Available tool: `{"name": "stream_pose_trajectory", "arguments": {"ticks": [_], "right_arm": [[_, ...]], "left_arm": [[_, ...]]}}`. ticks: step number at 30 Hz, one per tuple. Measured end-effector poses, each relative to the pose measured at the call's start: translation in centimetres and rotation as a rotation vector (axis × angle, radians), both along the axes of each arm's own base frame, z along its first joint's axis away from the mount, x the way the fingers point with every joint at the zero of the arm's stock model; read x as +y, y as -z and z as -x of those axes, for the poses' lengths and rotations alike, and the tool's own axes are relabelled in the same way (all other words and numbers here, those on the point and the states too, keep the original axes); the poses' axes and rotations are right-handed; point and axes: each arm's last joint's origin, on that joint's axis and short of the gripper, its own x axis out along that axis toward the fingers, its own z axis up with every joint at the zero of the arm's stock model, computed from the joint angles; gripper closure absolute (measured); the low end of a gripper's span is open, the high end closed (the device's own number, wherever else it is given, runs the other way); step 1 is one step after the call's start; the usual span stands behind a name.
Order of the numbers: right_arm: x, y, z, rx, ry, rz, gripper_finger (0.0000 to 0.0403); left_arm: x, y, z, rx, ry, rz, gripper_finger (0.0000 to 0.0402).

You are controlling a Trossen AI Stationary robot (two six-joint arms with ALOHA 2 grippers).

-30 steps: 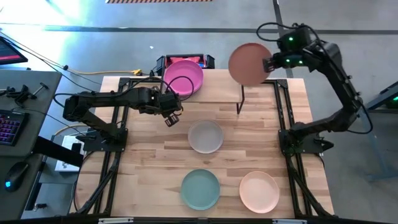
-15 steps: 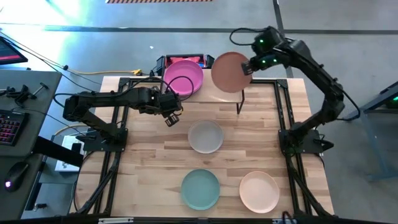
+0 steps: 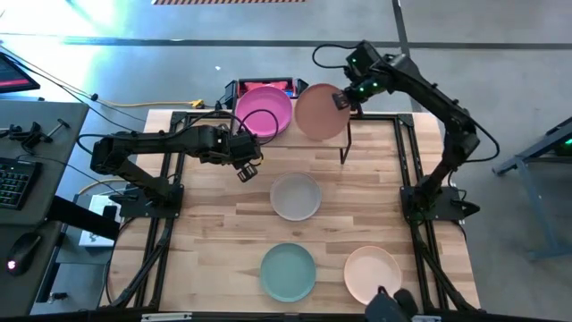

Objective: Place and stack plates onto a shelf
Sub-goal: Put the brown plate on the shelf

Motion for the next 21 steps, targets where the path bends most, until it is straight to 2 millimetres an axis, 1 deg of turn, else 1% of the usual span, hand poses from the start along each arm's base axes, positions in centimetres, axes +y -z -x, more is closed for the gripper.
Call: {"name": "stream_pose_trajectory", "arguments": {"ticks": [15, 18, 21], "right_arm": [[-1.9, 3.4, -2.0, 0.087, -0.023, -0.060, 0.0403], [-2.4, 4.2, -2.3, 0.127, -0.005, -0.043, 0.0403], [-2.8, 4.6, -2.7, 0.130, -0.015, -0.035, 0.0403]], "left_arm": [[0.0, 0.0, 0.0, -0.001, -0.001, 0.001, 0.0303], [0.0, 0.0, 0.0, -0.001, -0.002, 0.001, 0.0303], [0.0, 0.0, 0.0, -0.001, -0.003, 0.001, 0.0303]]}}
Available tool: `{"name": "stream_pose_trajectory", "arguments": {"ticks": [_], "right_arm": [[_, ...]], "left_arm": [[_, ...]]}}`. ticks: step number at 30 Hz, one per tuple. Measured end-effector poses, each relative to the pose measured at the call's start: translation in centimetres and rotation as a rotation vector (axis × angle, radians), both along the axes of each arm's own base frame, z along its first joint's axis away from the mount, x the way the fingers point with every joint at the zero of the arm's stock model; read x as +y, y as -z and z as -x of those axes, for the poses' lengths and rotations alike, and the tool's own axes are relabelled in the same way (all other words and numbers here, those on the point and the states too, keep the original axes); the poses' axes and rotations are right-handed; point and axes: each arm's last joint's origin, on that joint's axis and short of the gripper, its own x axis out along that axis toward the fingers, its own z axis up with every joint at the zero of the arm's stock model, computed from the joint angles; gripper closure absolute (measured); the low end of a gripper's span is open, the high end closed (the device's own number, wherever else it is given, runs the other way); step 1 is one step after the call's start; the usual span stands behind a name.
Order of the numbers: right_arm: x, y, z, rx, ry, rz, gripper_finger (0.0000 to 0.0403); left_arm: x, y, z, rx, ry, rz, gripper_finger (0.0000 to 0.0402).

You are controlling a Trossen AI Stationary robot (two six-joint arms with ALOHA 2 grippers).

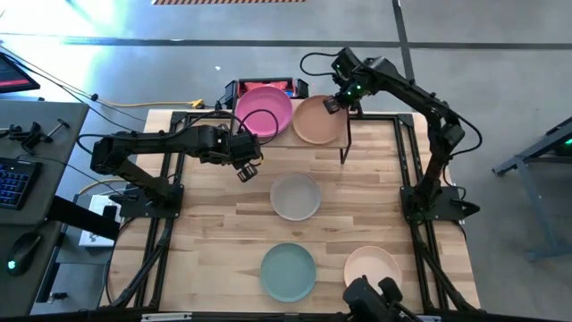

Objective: Place and stack plates onto a shelf
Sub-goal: Put the brown plate on the shelf, then stack the light gray plate on top of the brown plate on the shelf

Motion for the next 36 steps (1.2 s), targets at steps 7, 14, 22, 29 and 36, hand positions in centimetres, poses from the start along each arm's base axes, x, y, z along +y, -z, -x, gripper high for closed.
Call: {"name": "stream_pose_trajectory", "arguments": {"ticks": [7, 14, 22, 29, 36], "right_arm": [[-0.64, 0.26, -0.53, -0.026, -0.006, 0.035, 0.0402], [-0.86, 0.22, -0.41, -0.026, -0.016, 0.047, 0.0403], [-0.79, 0.21, -0.54, -0.013, -0.031, 0.066, 0.0402], [-0.81, 0.17, -0.64, -0.005, -0.046, 0.085, 0.0361], [-0.67, 0.14, -0.59, -0.014, -0.058, 0.066, 0.0328]], "left_arm": [[0.00, 0.00, 0.00, -0.003, -0.005, 0.001, 0.0303], [0.00, 0.00, 0.00, -0.006, -0.012, 0.003, 0.0303], [-0.02, 0.00, 0.01, -0.007, -0.011, 0.008, 0.0303], [-0.02, 0.00, 0.00, -0.007, -0.011, 0.009, 0.0303], [-0.02, 0.01, 0.00, -0.008, -0.010, 0.011, 0.0303]]}}
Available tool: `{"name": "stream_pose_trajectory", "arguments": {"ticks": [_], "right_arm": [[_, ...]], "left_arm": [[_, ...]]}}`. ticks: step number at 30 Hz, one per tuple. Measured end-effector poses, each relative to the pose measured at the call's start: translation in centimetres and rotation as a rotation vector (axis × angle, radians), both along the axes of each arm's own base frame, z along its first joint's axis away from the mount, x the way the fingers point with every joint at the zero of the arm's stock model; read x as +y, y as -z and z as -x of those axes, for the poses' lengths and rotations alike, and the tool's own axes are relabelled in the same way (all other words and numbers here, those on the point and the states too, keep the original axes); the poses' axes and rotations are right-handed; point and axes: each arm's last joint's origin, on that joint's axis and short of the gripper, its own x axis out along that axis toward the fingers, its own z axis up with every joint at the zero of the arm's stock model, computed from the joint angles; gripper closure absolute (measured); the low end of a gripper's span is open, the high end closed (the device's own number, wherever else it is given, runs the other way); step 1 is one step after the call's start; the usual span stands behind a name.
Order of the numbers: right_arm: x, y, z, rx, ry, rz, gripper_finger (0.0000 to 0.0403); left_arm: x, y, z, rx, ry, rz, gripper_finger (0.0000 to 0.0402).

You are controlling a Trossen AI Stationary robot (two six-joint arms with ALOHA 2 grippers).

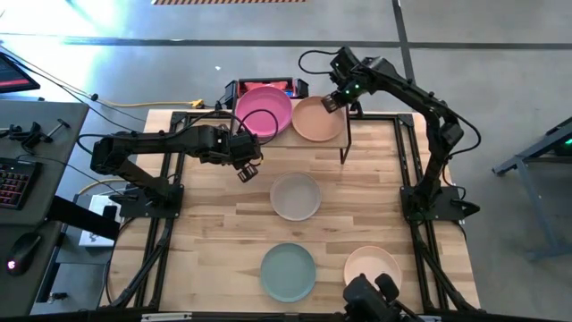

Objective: Place and stack plates onto a shelf
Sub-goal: Stack the light gray plate on top of the brown plate on the shelf

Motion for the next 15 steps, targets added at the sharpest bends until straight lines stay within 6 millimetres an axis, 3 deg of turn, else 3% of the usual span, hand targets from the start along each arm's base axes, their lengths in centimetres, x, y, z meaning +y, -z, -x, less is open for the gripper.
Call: {"name": "stream_pose_trajectory", "arguments": {"ticks": [9, 15], "right_arm": [[1.9, -3.4, 1.2, 0.016, -0.043, -0.104, 0.0327], [4.8, -5.8, 1.2, 0.086, -0.165, -0.150, 0.0327]], "left_arm": [[-0.3, 0.1, -0.1, -0.043, -0.018, 0.102, 0.0303], [-0.6, 0.1, -0.5, -0.140, -0.121, 0.226, 0.0303]]}}
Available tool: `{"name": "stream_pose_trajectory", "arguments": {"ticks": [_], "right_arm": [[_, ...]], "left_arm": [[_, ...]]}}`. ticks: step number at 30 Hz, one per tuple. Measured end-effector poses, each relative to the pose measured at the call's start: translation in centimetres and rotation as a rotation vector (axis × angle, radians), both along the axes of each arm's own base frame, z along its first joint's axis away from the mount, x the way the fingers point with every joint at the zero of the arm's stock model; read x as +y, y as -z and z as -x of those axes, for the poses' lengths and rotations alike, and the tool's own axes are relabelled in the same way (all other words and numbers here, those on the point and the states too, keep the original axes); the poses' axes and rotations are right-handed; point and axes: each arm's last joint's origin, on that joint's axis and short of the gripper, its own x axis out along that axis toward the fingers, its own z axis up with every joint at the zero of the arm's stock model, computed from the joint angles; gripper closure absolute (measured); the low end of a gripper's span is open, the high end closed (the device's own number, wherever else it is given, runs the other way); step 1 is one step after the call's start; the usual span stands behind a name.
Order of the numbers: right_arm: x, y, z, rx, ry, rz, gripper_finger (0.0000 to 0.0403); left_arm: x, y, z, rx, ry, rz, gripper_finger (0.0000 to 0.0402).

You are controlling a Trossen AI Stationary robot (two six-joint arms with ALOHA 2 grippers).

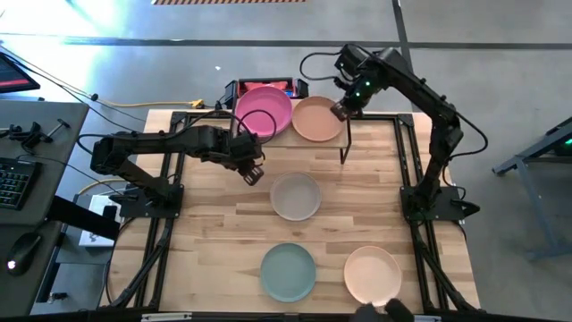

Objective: Place and stack plates onto a shelf
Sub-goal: Stack the light gray plate on top of the brown plate on the shelf

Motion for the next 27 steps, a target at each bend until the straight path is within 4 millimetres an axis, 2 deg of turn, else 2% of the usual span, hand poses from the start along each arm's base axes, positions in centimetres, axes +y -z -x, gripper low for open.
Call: {"name": "stream_pose_trajectory", "arguments": {"ticks": [7, 11, 17, 27], "right_arm": [[3.1, -0.6, -1.4, -0.036, -0.141, -0.053, 0.0327], [4.7, -0.6, -2.4, -0.057, -0.173, -0.092, 0.0327], [7.3, -0.6, -3.8, -0.064, -0.152, -0.135, 0.0327], [12.5, -0.6, -5.7, -0.054, -0.154, -0.182, 0.0329]], "left_arm": [[-0.8, -0.2, -1.4, -0.157, -0.036, 0.117, 0.0303], [-1.1, 0.5, -2.1, -0.137, -0.024, 0.154, 0.0303], [-1.3, 3.3, -3.9, -0.026, 0.073, 0.207, 0.0303], [-1.7, 7.7, -6.2, 0.103, 0.059, 0.260, 0.0303]]}}
